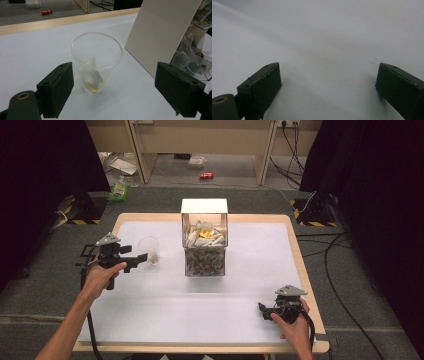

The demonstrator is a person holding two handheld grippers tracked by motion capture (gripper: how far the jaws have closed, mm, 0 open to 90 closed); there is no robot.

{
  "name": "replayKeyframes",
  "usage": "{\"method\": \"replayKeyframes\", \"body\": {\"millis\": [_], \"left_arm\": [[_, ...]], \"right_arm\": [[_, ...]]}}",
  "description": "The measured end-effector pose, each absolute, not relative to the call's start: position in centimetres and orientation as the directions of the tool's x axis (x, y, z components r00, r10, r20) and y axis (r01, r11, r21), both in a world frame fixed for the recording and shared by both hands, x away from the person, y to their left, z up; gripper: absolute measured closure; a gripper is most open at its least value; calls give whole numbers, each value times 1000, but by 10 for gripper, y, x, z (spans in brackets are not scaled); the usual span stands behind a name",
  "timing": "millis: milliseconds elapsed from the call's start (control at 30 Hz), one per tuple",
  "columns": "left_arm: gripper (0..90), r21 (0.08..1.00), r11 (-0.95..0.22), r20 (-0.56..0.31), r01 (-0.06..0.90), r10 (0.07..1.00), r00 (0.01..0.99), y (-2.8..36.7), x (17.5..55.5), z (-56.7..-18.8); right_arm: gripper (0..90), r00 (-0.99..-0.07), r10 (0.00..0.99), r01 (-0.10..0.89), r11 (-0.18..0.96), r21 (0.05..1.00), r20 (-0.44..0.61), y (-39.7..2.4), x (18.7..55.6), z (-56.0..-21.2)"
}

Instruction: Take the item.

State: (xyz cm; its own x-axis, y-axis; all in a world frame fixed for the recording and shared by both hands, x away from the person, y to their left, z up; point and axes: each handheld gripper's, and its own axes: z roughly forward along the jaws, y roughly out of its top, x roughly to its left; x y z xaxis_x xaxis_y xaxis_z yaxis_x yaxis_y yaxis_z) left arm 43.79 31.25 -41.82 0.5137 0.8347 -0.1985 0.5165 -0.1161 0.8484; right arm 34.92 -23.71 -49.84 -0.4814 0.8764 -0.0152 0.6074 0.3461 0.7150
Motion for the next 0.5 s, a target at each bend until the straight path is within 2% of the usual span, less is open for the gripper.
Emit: {"method": "replayKeyframes", "body": {"millis": [500], "left_arm": [[153, 852, -111, -203, 511, 830, 519, 313, 415, -428]], "right_arm": [[69, -481, 876, 607, 346, 715, -15, -237, 349, -498]]}}
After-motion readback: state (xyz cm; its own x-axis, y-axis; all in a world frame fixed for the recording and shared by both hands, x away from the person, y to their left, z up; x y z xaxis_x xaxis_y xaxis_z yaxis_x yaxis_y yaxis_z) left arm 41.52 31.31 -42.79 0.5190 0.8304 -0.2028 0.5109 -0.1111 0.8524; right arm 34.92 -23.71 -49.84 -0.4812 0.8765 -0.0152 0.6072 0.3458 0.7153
